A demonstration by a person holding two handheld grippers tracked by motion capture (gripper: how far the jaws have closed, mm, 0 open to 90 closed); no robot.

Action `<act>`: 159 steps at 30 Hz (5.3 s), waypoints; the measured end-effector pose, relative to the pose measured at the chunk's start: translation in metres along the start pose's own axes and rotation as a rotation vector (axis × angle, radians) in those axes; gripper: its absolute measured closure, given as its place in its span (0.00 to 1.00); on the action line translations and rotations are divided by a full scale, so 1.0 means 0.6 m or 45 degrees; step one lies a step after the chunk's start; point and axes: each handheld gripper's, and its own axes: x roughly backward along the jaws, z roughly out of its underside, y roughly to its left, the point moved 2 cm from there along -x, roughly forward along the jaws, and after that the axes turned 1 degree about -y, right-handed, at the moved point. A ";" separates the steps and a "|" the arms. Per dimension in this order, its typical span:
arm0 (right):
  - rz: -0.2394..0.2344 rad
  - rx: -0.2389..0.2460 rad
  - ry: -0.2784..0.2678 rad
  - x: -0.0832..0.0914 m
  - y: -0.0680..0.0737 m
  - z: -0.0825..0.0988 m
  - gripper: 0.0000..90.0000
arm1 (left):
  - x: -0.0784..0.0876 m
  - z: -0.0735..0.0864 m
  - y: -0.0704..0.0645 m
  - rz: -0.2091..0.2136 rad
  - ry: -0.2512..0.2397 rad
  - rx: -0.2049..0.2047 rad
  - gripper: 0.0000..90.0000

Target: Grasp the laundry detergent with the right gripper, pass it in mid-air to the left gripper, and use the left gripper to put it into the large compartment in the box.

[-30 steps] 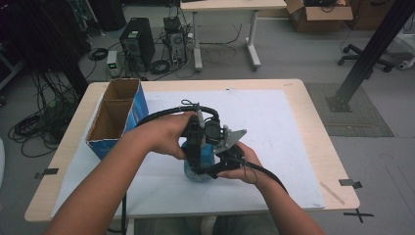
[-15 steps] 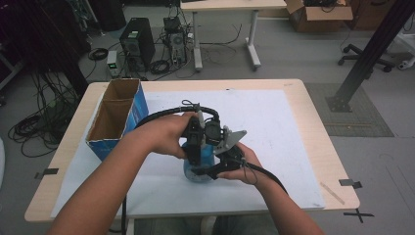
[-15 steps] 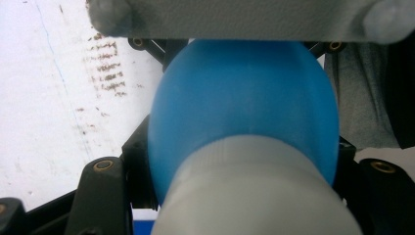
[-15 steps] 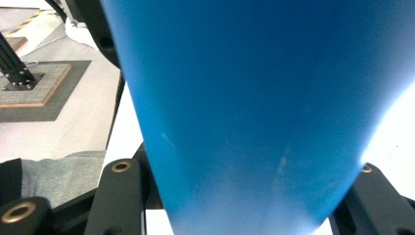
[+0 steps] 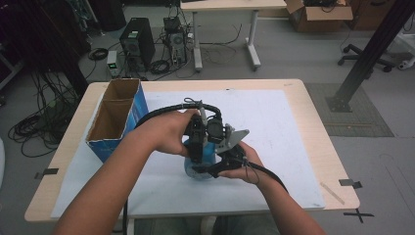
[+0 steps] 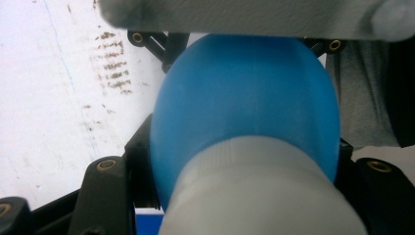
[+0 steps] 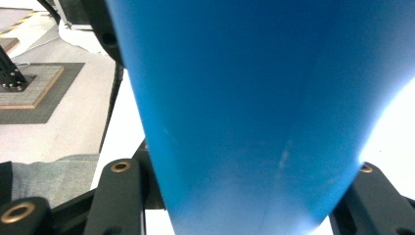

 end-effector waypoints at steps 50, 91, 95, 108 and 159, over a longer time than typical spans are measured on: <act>0.005 -0.148 -0.101 0.030 -0.015 0.014 0.00 | 0.018 -0.004 0.018 -0.018 0.020 0.062 0.43; 0.281 -0.128 0.319 0.228 -0.107 0.035 0.02 | 0.154 0.129 0.122 -0.037 -0.027 1.145 0.43; 0.288 -0.129 0.353 0.236 -0.114 0.029 0.02 | 0.176 0.144 0.130 -0.042 -0.027 1.218 0.43; 0.272 -0.158 0.420 0.242 -0.133 0.030 0.02 | 0.253 0.210 0.156 -0.046 -0.003 1.474 0.43; 0.128 -0.121 0.817 0.301 -0.134 -0.066 0.03 | 0.219 0.423 0.166 0.025 0.048 2.010 0.43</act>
